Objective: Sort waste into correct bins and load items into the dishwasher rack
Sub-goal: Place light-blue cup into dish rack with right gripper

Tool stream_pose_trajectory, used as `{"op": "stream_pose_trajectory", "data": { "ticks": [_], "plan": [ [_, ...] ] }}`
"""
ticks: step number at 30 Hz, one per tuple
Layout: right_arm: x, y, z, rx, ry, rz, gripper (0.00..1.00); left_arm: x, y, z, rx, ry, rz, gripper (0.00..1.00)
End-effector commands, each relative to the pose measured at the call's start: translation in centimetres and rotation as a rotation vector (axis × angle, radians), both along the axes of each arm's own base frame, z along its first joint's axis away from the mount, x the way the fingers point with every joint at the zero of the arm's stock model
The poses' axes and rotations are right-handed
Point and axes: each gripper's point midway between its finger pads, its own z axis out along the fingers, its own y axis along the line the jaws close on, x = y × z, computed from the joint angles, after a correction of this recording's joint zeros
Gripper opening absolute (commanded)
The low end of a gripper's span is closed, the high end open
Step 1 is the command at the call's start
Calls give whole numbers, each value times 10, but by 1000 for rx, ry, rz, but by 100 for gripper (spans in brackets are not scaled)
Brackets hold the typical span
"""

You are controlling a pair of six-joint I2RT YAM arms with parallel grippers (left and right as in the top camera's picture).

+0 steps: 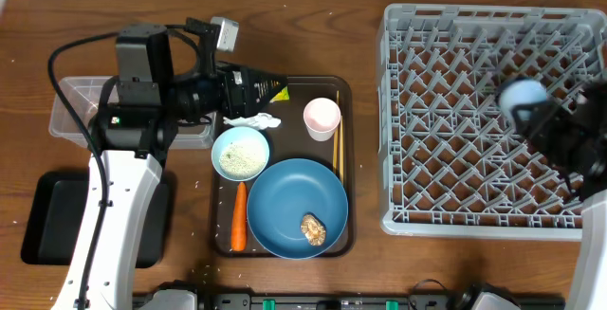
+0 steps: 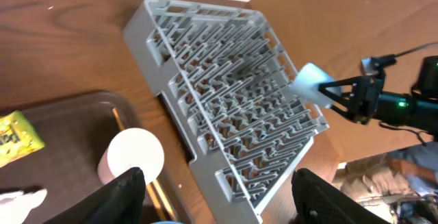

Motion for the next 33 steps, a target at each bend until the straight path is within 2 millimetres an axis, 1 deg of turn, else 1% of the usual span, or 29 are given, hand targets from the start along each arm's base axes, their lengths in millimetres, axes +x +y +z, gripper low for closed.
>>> {"op": "stream_pose_trajectory", "data": {
  "ticks": [1, 4, 7, 11, 14, 17, 19, 22, 26, 30, 31, 33],
  "plan": [
    [-14, -37, -1, -97, 62, -217, 53, 2, 5, 7, 31, -38, 24, 70],
    [-27, -53, -11, -125, 134, -336, 55, 1, 5, 5, 33, -25, 26, 70],
    [-37, -63, -18, -135, 185, -399, 55, -2, 5, 1, 35, -3, 26, 70],
    [-49, -82, -21, -113, 195, -488, 55, -4, 7, -5, 60, 11, 28, 70],
    [-63, -100, -22, -104, 205, -560, 54, -5, 7, -7, 64, 14, 25, 70],
    [-76, -109, -29, -64, 233, -605, 54, -6, 8, -7, 64, 16, 25, 70],
    [-81, -113, -35, -38, 255, -626, 54, -6, 8, -7, 64, 16, 25, 70],
    [-80, -112, -47, 23, 285, -623, 54, -6, 8, -7, 64, 16, 25, 70],
    [-78, -117, -65, 52, 333, -629, 55, -6, 8, -7, 65, 16, 25, 70],
    [-66, -120, -82, 97, 345, -613, 55, -6, 8, -7, 65, 16, 25, 70],
    [-63, -120, -86, 112, 343, -605, 57, -6, 8, -7, 65, 16, 25, 70],
    [-54, -117, -90, 148, 328, -583, 65, -6, 8, -7, 65, 16, 25, 70]
  ]
}}
